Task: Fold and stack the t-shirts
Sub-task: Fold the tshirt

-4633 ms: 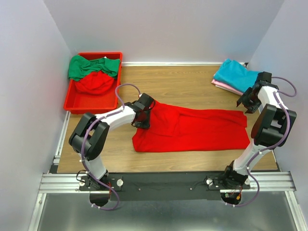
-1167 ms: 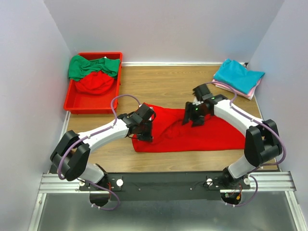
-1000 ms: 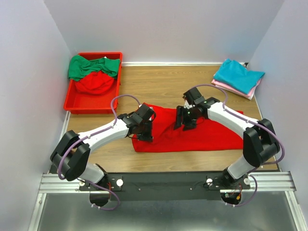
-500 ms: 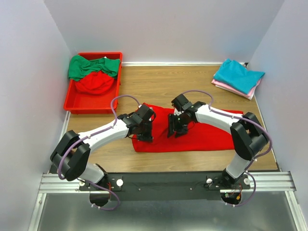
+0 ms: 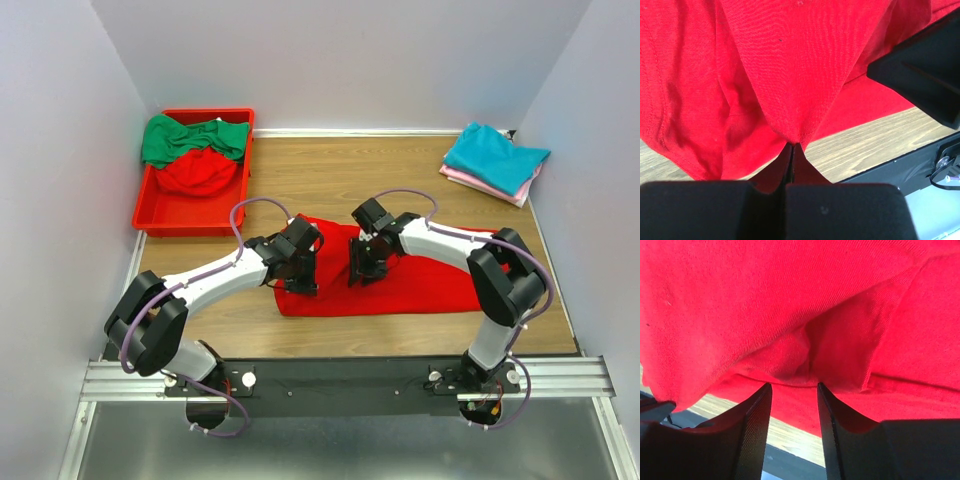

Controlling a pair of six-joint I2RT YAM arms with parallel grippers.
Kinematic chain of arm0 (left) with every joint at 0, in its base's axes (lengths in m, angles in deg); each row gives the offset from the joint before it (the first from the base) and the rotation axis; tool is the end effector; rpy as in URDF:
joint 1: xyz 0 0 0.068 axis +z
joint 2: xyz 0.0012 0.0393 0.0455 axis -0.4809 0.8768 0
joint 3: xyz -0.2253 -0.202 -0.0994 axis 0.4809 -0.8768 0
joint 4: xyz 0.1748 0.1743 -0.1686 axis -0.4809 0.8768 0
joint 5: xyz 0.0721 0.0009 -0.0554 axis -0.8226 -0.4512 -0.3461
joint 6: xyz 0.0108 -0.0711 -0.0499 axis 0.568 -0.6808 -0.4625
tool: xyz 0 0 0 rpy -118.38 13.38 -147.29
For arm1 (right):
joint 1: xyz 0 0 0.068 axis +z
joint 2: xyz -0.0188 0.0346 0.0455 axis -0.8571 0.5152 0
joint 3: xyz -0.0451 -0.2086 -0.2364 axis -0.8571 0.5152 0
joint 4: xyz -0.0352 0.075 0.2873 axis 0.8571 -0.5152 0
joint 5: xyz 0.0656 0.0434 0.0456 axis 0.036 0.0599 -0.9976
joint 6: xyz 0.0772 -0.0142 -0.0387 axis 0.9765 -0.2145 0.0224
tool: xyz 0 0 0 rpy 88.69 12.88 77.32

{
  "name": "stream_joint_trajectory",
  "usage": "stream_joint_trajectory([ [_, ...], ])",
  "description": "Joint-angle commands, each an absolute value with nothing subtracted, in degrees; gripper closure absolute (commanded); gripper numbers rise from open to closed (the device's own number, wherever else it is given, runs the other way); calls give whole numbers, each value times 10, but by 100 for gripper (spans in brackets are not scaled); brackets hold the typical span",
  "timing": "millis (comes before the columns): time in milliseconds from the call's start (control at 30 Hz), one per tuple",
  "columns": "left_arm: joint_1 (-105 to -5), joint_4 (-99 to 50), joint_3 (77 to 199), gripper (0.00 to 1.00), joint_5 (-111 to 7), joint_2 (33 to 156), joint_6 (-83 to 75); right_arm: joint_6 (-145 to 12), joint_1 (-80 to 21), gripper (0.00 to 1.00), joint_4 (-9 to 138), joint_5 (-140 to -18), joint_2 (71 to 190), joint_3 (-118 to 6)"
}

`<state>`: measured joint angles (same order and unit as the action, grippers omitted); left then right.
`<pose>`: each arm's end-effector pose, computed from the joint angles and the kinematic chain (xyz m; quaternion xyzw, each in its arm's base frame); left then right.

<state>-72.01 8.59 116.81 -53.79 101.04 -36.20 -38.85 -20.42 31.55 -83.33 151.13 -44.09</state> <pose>0.2286 -0.2276 0.1899 0.0072 0.9699 -0.2043 0.1322 0.2960 0.2568 0.1476 -0.0519 0.9803 0.1780 0.0672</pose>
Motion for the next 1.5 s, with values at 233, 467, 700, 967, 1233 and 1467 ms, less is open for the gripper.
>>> stream_joint_trajectory([
  [233,-722,92,1168,100,-540,1006,-361,-392,-201,56,342,-810,1542,-481],
  [467,-722,96,1169,100,-542,1005,-361,-392,-201,59,341,-807,1542,-466],
  [700,-722,96,1167,100,-544,1005,-360,-385,-201,59,339,-794,1516,-449],
  [967,-722,97,1169,100,-546,1006,-359,-390,-201,58,337,-787,1533,-447],
  [1233,-723,89,1159,100,-547,1007,-358,-397,-201,77,337,-804,1554,-468],
  [1467,-722,92,1148,100,-553,1002,-361,-391,-201,94,310,-798,1512,-470],
])
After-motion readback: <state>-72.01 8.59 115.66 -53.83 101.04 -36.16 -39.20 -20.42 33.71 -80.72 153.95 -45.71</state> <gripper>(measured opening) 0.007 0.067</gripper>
